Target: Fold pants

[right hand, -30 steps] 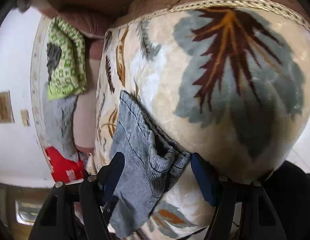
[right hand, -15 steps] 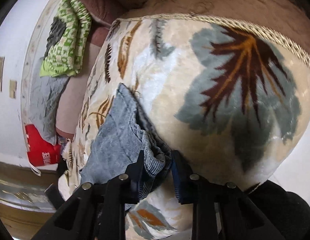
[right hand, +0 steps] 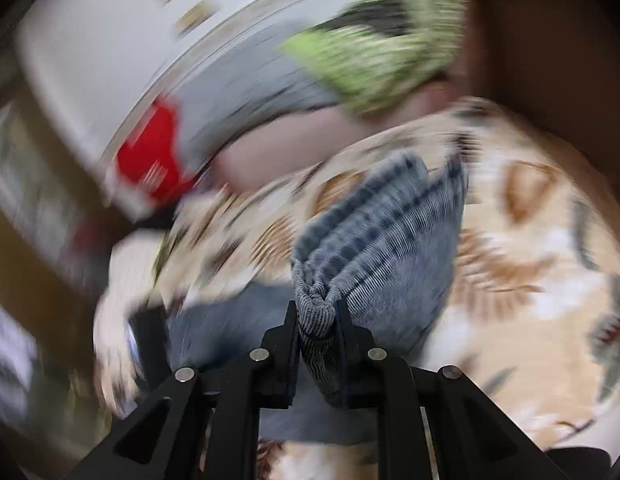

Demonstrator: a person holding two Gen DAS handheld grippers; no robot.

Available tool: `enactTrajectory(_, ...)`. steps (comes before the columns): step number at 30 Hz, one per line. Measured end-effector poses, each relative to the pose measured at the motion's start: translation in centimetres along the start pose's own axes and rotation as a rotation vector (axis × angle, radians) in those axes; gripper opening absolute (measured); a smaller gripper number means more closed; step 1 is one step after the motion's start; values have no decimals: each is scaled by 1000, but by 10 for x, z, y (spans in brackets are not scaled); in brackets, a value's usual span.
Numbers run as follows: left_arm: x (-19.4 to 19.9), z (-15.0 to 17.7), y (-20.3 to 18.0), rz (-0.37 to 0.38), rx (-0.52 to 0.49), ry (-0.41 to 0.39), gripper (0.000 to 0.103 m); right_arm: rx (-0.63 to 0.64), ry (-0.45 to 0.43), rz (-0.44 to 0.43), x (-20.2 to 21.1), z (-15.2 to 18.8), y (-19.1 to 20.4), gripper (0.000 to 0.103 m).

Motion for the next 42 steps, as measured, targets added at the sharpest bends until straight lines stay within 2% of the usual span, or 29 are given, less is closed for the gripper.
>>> enactTrajectory(1, 4, 1, 27, -26, 39, -11, 88, 31, 33, -7, -14, 12, 11, 17)
enactTrajectory(3, 10, 6, 70, -81, 100, -23, 88, 44, 162, -45, -64, 56, 26, 20)
enactTrajectory(5, 10, 12, 92, -122, 125, -14, 88, 4, 305, -69, -112, 106, 17, 29)
enactTrajectory(6, 10, 15, 98, -128, 130, -8, 88, -29, 355, -71, -123, 123, 11, 31)
enactTrajectory(7, 13, 16, 101, -126, 131, -7, 88, -65, 307, -100, -122, 127, 7, 31)
enactTrajectory(8, 15, 15, 99, -123, 126, -11, 88, -78, 267, -123, -116, 123, 8, 41)
enactTrajectory(9, 17, 14, 94, -114, 120, -16, 88, -112, 266, -165, -108, 120, 9, 61)
enactTrajectory(10, 20, 10, 85, -91, 114, -21, 88, -142, 259, -187, -101, 116, 8, 66)
enactTrajectory(14, 39, 5, 19, 52, 36, -41, 88, -241, 92, -204, -57, 80, -17, 71)
enactTrajectory(16, 45, 7, -14, 99, -5, -52, 88, -345, 27, -235, -46, 74, -40, 75)
enactTrajectory(18, 43, 16, -36, 115, -29, -40, 88, -482, 48, -232, -51, 87, -72, 79)
enactTrajectory(19, 35, 25, -46, 96, -63, -26, 88, -574, 123, -241, -63, 107, -88, 78)
enactTrajectory(20, 18, 36, -53, 53, -124, 6, 88, -619, 98, -305, -64, 106, -90, 78)
enactTrajectory(21, -8, 54, -55, -14, -183, 75, 88, -646, 80, -338, -60, 101, -91, 78)
enactTrajectory(22, -26, 68, -49, -53, -188, 153, 84, -659, 85, -354, -56, 97, -91, 78)
enactTrajectory(23, -35, 75, -43, -48, -152, 196, 79, -653, 62, -366, -46, 87, -93, 78)
enactTrajectory(24, -28, 69, -38, -16, -107, 159, 79, -641, 39, -357, -40, 81, -96, 78)
enactTrajectory(26, -6, 56, -30, 55, -28, 150, 80, -608, 5, -345, -27, 71, -100, 78)
enactTrajectory(29, 34, 40, -18, 186, 99, 130, 80, -602, -10, -339, -22, 79, -102, 78)
enactTrajectory(32, 57, 55, -26, 319, 215, 208, 80, -614, -16, -354, -25, 94, -102, 78)
enactTrajectory(36, 56, 83, -57, 449, 296, 330, 80, -597, 11, -453, -29, 92, -85, 78)
enactTrajectory(38, 45, 91, -64, 439, 330, 362, 80, -602, 24, -503, -32, 94, -78, 78)
enactTrajectory(40, 25, 94, -66, 403, 350, 387, 80, -637, 49, -491, -40, 104, -85, 78)
enactTrajectory(41, 13, 97, -64, 371, 371, 413, 80, -667, 58, -484, -46, 111, -91, 78)
enactTrajectory(42, 4, 99, -61, 356, 396, 435, 80, -721, 57, -524, -49, 116, -95, 78)
Point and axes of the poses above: each gripper's, at about its wrist camera, not at the fingertips, and x roughly against the way its jaws point, y to its left, z to its underside, the point moved 10 cm from there along -x, roughly the way its jaws point, and after that the axes turned 15 degrees about -z, right-handed, at the moved point
